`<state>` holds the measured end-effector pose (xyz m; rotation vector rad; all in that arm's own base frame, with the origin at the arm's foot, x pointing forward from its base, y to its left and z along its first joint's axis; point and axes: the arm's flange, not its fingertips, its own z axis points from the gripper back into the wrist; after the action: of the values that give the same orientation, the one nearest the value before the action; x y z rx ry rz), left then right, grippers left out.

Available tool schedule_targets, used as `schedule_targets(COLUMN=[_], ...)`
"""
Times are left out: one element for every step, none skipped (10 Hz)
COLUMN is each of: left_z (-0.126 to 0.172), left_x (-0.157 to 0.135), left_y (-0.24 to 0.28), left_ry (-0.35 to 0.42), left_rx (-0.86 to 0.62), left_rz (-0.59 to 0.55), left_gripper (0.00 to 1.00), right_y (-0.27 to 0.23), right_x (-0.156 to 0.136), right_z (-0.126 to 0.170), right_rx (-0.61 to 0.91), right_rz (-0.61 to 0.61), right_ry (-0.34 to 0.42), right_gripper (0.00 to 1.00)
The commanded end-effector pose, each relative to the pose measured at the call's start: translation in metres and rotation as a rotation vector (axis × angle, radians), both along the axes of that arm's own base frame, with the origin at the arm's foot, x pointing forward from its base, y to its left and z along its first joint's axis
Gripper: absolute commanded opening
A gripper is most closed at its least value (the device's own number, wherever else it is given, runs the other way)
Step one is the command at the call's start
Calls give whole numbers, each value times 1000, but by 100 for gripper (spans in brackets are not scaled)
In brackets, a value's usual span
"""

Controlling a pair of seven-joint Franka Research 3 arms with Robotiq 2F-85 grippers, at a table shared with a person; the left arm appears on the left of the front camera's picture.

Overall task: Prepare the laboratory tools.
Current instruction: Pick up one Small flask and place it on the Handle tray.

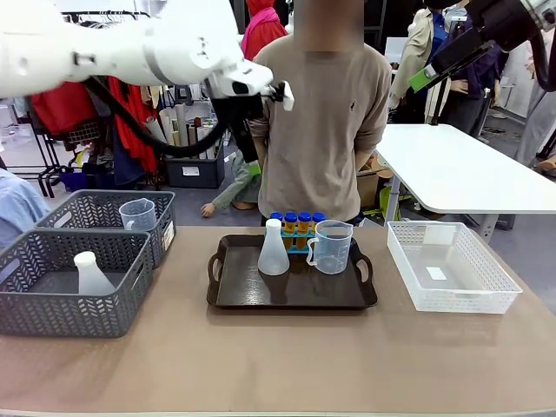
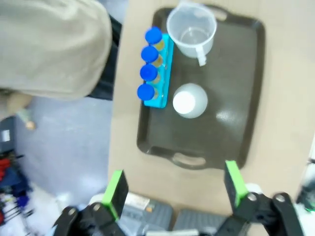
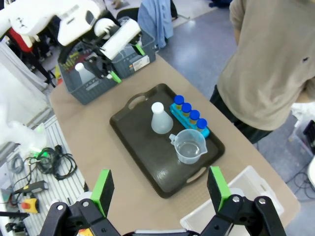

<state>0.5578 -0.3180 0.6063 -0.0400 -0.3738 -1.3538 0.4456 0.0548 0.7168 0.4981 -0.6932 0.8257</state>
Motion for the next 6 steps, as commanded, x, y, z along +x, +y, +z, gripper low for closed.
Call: schedule_targets(left_z=[9, 27, 41, 56, 77, 95], left_x=[-35, -44, -48, -51, -58, -59], left_y=[38, 54, 67, 79, 93, 110], left_ry=[-43, -52, -70, -87, -96, -104], left_rx=[-64, -120, -143, -189, -234, -267], left_rz=[61, 93, 125, 149, 159, 171], left_gripper=[100, 100, 100, 100, 100, 100], right_y=[1, 1, 1, 1, 1, 1], right_x=[0, 0, 0, 0, 0, 0], right_z=[1, 1, 1, 1, 1, 1], right_rx=[11, 11, 11, 11, 11, 11], right_rz=[6, 6, 6, 6, 6, 6], right_ry=[-6, -6, -6, -6, -6, -6], right_gripper=[100, 100, 100, 100, 100, 100])
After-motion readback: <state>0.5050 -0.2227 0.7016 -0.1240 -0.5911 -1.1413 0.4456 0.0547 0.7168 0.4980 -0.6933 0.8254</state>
